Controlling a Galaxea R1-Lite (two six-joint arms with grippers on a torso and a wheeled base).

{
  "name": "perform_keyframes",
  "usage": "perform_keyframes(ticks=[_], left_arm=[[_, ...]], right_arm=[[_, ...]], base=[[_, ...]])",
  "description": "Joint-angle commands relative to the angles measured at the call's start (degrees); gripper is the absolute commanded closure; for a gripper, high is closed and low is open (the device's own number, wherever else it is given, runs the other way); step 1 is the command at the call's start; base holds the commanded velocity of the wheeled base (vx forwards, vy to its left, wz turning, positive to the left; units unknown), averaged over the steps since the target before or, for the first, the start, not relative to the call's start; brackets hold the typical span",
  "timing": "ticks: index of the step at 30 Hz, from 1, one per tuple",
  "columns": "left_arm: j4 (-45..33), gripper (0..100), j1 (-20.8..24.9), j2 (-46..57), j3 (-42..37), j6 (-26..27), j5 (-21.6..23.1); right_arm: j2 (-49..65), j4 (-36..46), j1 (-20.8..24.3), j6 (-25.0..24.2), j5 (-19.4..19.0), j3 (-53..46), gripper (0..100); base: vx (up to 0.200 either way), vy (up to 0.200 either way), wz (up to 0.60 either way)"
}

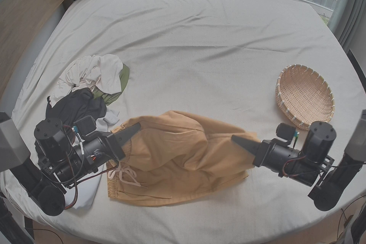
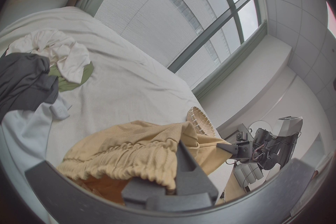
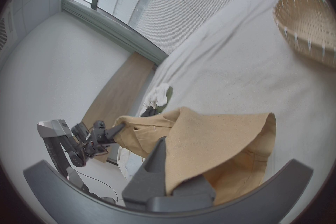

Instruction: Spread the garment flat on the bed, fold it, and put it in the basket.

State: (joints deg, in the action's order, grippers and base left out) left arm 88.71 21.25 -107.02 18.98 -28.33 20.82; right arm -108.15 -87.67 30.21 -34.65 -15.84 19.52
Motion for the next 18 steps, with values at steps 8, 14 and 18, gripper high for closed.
perform_keyframes(ticks=[8, 14, 18], left_arm=[[0.0, 100, 0.3, 11.6, 1.7, -0.1, 7.3], [0.0, 100, -0.1, 13.7, 3.0, -3.9, 7.2], [0.0, 100, -0.2, 13.9, 3.1, -4.9, 7.1]], right_arm=[[25.9, 12.7, -6.3, 0.2, -0.3, 1.0, 100], [32.9, 19.8, -10.5, 0.1, -2.4, 3.9, 100], [35.2, 21.9, -12.2, 0.1, -3.8, 4.7, 100]], base=[[0.0, 0.0, 0.0], [0.0, 0.0, 0.0], [0.0, 0.0, 0.0]])
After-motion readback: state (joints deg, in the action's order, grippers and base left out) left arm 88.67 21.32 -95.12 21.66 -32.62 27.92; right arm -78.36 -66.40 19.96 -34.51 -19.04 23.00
